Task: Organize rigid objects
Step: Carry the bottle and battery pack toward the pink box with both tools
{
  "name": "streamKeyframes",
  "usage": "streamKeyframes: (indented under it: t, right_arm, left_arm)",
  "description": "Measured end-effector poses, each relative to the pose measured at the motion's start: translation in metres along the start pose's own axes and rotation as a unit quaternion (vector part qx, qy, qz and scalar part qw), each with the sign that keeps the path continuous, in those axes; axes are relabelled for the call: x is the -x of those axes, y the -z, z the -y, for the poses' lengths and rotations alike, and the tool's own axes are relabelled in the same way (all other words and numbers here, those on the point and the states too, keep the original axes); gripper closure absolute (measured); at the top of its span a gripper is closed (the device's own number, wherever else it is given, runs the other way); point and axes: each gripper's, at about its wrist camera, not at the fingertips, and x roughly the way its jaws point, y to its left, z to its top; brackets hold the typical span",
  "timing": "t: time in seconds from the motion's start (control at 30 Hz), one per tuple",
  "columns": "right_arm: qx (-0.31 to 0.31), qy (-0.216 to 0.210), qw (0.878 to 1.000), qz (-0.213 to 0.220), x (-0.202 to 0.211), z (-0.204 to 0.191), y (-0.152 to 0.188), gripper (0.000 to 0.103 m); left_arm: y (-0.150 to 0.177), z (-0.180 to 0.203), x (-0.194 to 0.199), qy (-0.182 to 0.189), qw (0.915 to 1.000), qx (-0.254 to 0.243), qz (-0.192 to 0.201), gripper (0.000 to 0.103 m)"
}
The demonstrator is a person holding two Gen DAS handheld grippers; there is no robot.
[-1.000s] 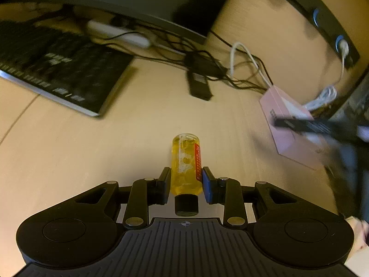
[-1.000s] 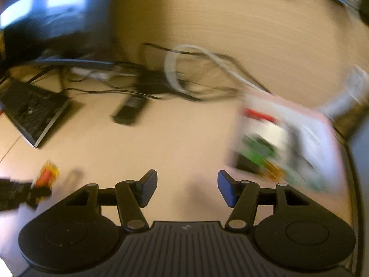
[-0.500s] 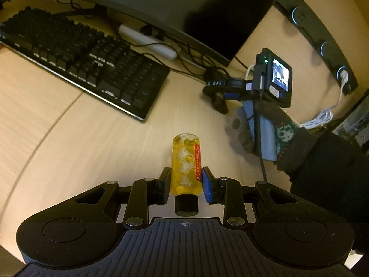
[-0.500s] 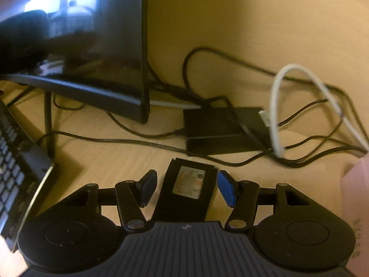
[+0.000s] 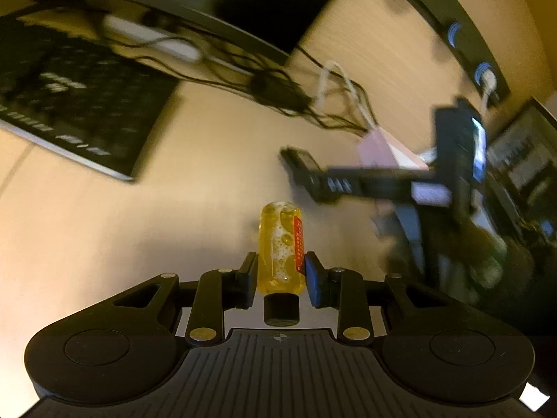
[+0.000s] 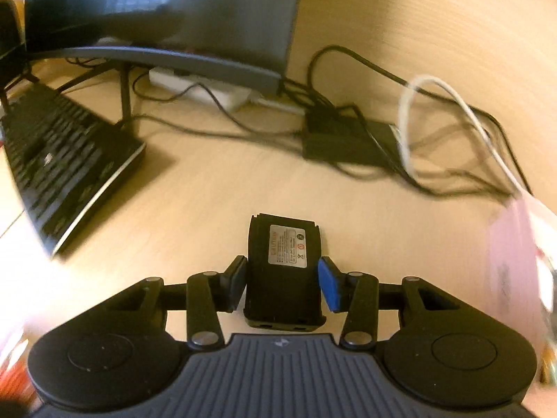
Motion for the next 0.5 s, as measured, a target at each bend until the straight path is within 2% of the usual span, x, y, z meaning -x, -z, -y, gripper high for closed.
streamKeyframes:
  t: [0.1, 0.3, 0.5]
  right_arm:
    - [-0.031, 0.013, 0.999, -0.022, 0.030, 0.019, 0.031, 0.059]
    - [-0.070, 0.098, 0.991, -0.050, 0.088, 0.063, 0.102, 0.059]
    - [-0.082, 0.162, 0.982, -0.045, 0.118, 0.105, 0.154, 0.059]
  left_arm:
    - [-0.001, 0.013, -0.014, 0.022, 0.9995, -0.014, -0.018, 0.071]
    - [0.007, 0.052, -0.046, 0.050, 0.9954, -0.055, -0.060, 0.071]
    - [0.024, 0.109, -0.071, 0.059, 0.9906, -0.090, -0.085, 0.071]
